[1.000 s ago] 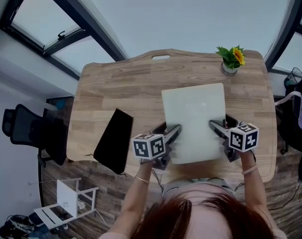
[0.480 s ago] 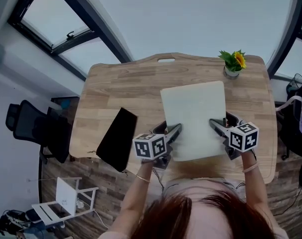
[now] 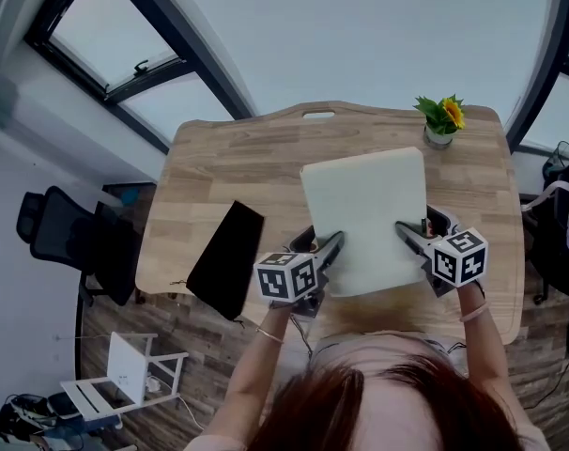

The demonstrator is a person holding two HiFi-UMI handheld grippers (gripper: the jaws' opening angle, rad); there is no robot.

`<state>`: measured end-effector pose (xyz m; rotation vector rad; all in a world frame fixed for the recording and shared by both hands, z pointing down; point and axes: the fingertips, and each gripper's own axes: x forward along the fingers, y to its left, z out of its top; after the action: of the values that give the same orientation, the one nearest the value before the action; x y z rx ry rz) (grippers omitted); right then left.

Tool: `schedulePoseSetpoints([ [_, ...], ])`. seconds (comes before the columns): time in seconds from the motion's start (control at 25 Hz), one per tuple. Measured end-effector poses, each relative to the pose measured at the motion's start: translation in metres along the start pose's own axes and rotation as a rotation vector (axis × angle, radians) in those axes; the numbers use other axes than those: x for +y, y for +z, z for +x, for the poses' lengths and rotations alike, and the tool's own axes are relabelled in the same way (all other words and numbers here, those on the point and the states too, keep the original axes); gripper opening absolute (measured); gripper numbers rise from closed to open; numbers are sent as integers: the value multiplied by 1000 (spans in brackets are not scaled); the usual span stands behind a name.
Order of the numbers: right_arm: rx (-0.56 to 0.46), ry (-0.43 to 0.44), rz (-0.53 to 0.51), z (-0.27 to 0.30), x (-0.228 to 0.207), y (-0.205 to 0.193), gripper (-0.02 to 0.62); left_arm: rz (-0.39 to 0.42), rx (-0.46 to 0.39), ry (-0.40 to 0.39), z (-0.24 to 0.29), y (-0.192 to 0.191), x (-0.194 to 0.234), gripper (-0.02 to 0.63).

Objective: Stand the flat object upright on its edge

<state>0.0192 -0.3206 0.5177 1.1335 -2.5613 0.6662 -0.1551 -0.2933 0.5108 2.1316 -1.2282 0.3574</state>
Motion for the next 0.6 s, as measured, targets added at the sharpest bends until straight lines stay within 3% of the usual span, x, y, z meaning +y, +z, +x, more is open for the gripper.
schedulePoseSetpoints([
  [0.6,-60,-10,-97,-4,-1,15,324,83,-53,44,-3,13,-7,281],
])
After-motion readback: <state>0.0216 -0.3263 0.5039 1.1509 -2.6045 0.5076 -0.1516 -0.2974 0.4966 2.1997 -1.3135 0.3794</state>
